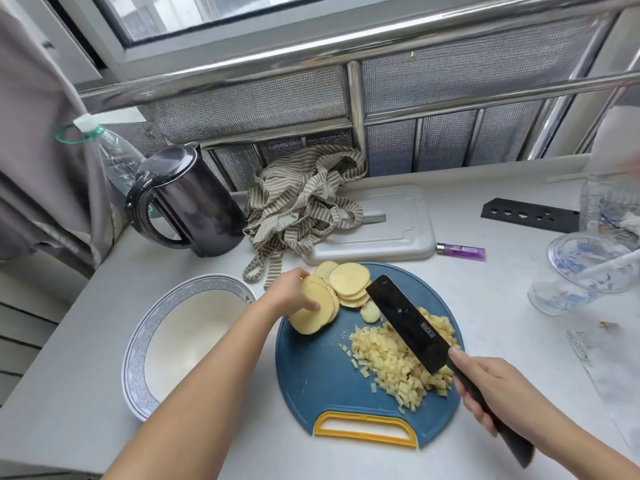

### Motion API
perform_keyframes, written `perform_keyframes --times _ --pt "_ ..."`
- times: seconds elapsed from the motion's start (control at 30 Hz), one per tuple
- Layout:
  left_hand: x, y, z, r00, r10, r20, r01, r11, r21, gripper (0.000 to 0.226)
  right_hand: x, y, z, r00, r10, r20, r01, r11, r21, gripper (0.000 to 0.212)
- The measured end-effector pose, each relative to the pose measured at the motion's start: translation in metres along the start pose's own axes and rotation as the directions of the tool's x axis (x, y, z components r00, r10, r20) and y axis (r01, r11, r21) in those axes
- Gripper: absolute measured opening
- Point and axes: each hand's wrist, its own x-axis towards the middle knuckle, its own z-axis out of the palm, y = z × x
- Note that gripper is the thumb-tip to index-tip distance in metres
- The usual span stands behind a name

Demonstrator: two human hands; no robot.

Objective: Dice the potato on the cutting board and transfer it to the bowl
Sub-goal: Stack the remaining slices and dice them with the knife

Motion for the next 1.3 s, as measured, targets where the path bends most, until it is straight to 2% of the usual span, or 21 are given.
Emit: perform_keyframes --times 0.27,0.43,0.53,0.63,0.73,0.8,0.9,1.0,1.13,1.23,1.3 --pt "-0.010 -0.002 0.013 0.974 0.143 -0.176 -0.123 0.985 0.121 0.063 0.006 -0.011 0.003 0.999 -0.054 0.006 0.054 0.998 -0.019 0.051" --pt "-0.029 -0.007 0.022 0.966 0.209 -0.151 -0.191 0.973 0.130 0.047 0.011 -0.017 0.008 0.997 -0.074 0.019 0.074 0.997 -0.030 0.052" --pt "-0.043 -0.013 0.028 0.961 0.206 -0.182 -0.201 0.978 0.050 0.037 0.012 -0.021 0.010 0.996 -0.086 0.024 0.086 0.996 -0.027 0.051" --pt "-0.060 -0.022 0.031 0.912 0.264 -0.313 -0.275 0.961 0.010 0.026 0.013 -0.023 0.010 0.995 -0.095 0.025 0.096 0.995 -0.021 0.052" --pt "-0.077 -0.035 0.050 0.826 0.343 -0.447 -0.290 0.939 0.185 0.032 0.014 -0.026 0.011 0.994 -0.110 0.023 0.110 0.994 -0.021 0.052" --pt "-0.086 -0.041 0.070 0.801 0.381 -0.462 -0.307 0.924 0.229 0.042 0.015 -0.027 0.012 0.994 -0.110 0.025 0.111 0.994 -0.024 0.052" --pt "-0.097 -0.052 0.102 0.832 0.398 -0.386 -0.323 0.914 0.247 0.048 0.015 -0.026 0.015 0.993 -0.112 0.036 0.113 0.993 -0.032 0.052" --pt "-0.106 -0.065 0.118 0.873 0.358 -0.330 -0.325 0.933 0.153 0.034 0.012 -0.024 0.016 0.992 -0.119 0.042 0.121 0.992 -0.041 0.051" --pt "-0.112 -0.064 0.102 0.907 0.334 -0.256 -0.341 0.940 0.019 0.053 0.012 -0.023 0.015 0.993 -0.110 0.040 0.112 0.993 -0.044 0.052" --pt "-0.118 -0.045 0.086 0.933 0.224 -0.282 -0.292 0.929 -0.229 0.067 0.013 -0.024 0.014 0.993 -0.115 0.022 0.116 0.993 -0.022 0.052" --pt "-0.114 -0.026 0.082 0.940 0.163 -0.298 -0.266 0.900 -0.345 0.061 0.012 -0.028 0.010 0.992 -0.124 -0.007 0.124 0.992 0.000 0.051"
